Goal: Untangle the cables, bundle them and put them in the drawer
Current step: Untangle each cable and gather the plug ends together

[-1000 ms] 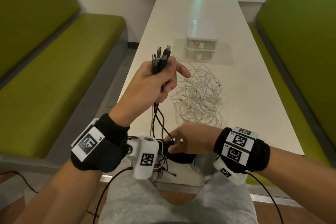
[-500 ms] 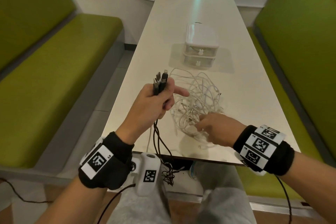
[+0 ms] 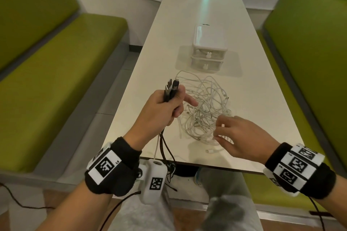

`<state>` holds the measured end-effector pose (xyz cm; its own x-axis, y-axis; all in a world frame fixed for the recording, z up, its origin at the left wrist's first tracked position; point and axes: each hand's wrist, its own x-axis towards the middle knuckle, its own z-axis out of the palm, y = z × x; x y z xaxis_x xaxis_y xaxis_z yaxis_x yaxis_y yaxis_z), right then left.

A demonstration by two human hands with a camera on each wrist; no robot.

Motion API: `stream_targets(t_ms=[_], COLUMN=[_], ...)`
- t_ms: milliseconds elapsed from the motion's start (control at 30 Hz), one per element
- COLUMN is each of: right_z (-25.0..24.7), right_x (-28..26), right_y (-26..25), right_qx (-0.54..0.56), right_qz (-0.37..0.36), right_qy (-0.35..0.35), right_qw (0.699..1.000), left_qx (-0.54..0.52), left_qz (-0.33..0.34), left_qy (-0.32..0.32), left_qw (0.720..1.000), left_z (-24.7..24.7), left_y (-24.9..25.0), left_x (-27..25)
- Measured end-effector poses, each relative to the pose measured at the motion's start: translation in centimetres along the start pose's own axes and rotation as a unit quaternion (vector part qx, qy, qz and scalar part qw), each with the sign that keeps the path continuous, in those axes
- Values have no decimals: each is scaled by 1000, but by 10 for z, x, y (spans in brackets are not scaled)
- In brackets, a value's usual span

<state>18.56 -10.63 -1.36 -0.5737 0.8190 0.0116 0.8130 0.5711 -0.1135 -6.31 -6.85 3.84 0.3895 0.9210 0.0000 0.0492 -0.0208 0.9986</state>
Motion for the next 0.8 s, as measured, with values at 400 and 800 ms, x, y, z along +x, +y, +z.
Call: stream_targets(t_ms=[400, 800], right_z=[11, -60], right_x=[2, 43], right_y=[-12, -60], right_qx=[169, 436], right_qz=[104, 101], right_qy=[-29, 277], right_qw=[980, 850], left_qx=[31, -33], left_qz=[54, 63], left_qy=[30, 55], left_qw=[998, 996], left_z=[18, 38], left_y=[7, 2], left_x=[-2, 3])
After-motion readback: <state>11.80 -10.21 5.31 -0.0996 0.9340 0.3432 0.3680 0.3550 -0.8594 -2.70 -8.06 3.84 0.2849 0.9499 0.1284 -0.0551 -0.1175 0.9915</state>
